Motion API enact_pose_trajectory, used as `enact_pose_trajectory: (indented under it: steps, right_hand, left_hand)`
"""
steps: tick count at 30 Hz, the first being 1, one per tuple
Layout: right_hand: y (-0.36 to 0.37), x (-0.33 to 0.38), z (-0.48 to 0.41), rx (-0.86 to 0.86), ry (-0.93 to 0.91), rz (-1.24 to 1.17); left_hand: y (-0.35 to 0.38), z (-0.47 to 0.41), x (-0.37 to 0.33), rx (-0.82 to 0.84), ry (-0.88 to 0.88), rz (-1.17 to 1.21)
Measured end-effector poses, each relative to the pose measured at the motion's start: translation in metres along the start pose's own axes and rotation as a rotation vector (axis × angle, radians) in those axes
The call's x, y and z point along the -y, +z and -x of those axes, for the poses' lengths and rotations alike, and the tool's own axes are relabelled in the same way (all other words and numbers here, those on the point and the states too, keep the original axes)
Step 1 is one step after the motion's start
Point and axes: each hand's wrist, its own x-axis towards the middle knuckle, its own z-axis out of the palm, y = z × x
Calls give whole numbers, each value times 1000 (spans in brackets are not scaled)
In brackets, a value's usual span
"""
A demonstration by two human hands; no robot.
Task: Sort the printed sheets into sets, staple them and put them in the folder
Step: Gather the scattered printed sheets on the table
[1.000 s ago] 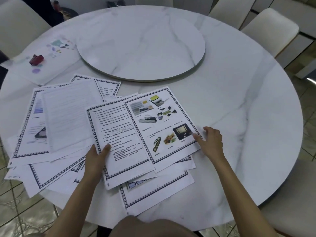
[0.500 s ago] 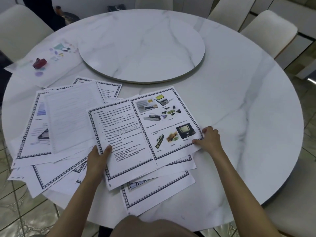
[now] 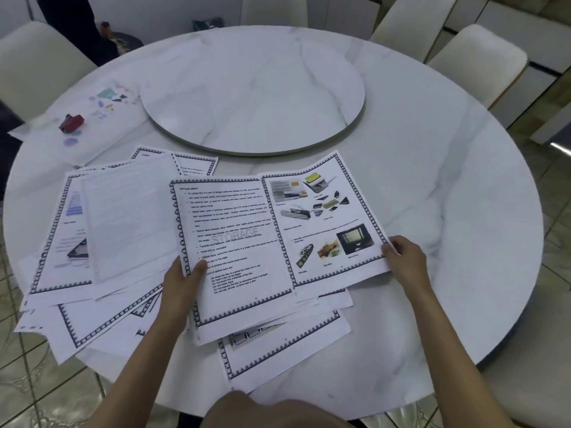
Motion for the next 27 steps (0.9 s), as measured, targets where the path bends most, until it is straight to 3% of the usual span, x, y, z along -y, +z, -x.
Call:
enact_pose_trajectory:
  steps: [8, 14, 21, 27]
  right_hand:
    - [-36, -36, -3, -279, 120, -265]
    - [-44, -53, -4, -328, 208, -434]
    - [-31, -52, 1, -217, 227, -569]
    - [-18, -32, 9, -53, 169, -695]
  left_hand:
    - [12, -1, -16, 36, 58, -11]
    - [9, -8, -38, 13, 89, 116]
    - [-7, -22, -84, -60, 134, 346]
    - [-5, -22, -92, -10, 113, 403]
